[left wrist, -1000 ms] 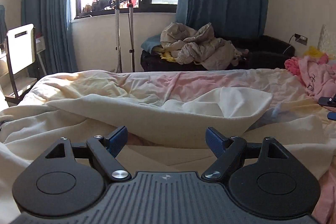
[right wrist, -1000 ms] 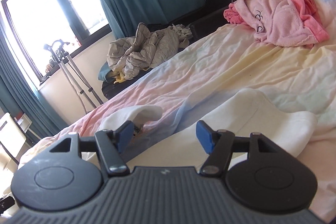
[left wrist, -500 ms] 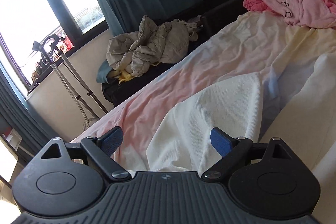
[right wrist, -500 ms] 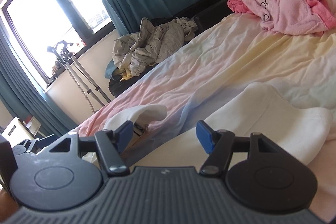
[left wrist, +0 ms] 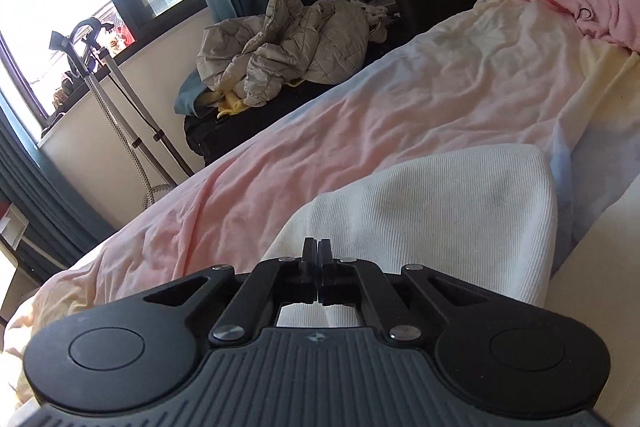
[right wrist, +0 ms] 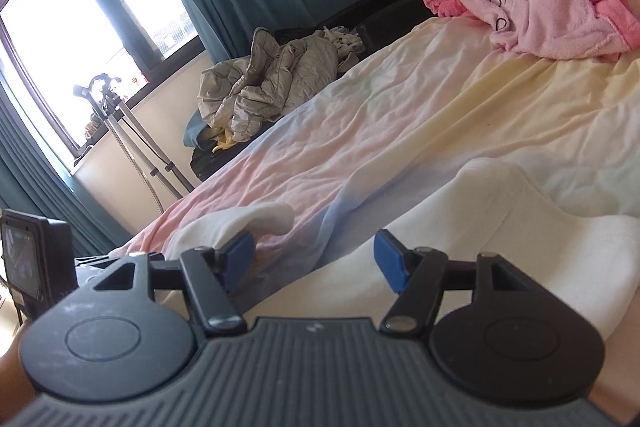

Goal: Fold clothes

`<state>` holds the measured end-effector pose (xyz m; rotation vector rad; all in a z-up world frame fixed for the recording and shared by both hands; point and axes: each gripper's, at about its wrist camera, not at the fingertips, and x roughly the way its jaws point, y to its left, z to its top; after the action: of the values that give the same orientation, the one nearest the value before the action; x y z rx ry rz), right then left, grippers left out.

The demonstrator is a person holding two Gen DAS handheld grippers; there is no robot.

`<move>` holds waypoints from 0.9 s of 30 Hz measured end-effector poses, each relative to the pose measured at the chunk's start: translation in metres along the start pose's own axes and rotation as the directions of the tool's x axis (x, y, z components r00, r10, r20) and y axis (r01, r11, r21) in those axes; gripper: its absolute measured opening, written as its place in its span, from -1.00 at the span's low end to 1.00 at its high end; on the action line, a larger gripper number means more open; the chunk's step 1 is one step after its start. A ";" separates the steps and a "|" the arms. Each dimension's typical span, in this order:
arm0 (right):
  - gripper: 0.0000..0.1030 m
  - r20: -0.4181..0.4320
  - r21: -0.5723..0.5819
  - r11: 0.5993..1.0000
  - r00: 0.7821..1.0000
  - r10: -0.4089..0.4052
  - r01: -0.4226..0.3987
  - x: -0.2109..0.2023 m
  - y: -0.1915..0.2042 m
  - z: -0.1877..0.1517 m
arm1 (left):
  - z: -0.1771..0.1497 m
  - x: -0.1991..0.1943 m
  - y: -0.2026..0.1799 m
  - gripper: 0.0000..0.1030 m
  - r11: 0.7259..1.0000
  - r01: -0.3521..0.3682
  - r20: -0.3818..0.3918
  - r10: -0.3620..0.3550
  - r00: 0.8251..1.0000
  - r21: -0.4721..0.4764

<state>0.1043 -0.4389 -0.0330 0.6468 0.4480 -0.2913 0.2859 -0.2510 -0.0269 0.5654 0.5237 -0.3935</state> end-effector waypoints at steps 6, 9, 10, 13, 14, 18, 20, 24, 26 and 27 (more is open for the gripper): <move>0.30 -0.020 0.103 0.994 0.999 0.026 -0.024 0.002 -0.020 0.011 | 0.012 -0.068 0.015 -0.99 0.999 0.036 0.097 -0.039 0.994 0.026; 0.30 -0.026 0.126 0.992 0.999 0.021 -0.018 0.002 -0.025 0.014 | 0.015 -0.110 0.027 -0.99 0.998 0.056 0.158 -0.060 0.986 0.027; 0.30 -0.029 0.136 0.990 0.999 0.022 -0.018 0.001 -0.027 0.014 | 0.016 -0.124 0.033 -0.99 0.998 0.065 0.183 -0.066 0.981 0.011; 0.30 -0.036 0.166 0.986 0.999 0.036 -0.029 -0.002 -0.029 0.015 | 0.015 -0.160 0.047 -0.99 0.994 0.103 0.231 -0.093 0.969 -0.028; 0.30 -0.037 0.166 0.985 0.998 0.042 -0.036 -0.003 -0.029 0.015 | 0.012 -0.167 0.049 -0.99 0.994 0.104 0.235 -0.092 0.968 -0.039; 0.31 -0.051 0.137 0.989 0.997 0.063 -0.055 -0.006 -0.021 0.012 | -0.008 -0.184 0.054 -0.99 0.988 0.111 0.223 -0.086 0.971 -0.103; 0.31 -0.062 0.117 0.991 0.995 0.074 -0.066 -0.006 -0.015 0.008 | -0.025 -0.189 0.057 -0.97 0.978 0.123 0.211 -0.086 0.974 -0.168; 0.30 -0.080 0.070 0.994 0.992 0.094 -0.088 -0.008 -0.001 0.000 | -0.069 -0.194 0.058 -0.95 0.956 0.123 0.166 -0.080 0.983 -0.268; 0.30 -0.089 0.045 0.994 0.991 0.100 -0.097 -0.008 0.007 -0.005 | -0.093 -0.196 0.058 -0.94 0.941 0.114 0.129 -0.076 0.989 -0.320; 0.30 -0.096 0.030 0.995 0.990 0.102 -0.100 -0.008 0.011 -0.008 | -0.107 -0.196 0.059 -0.94 0.932 0.109 0.105 -0.078 0.991 -0.345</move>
<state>0.0993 -0.4246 -0.0298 0.7085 0.5037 -0.1702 0.1198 -0.1013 0.0303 0.1774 0.5207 -0.4031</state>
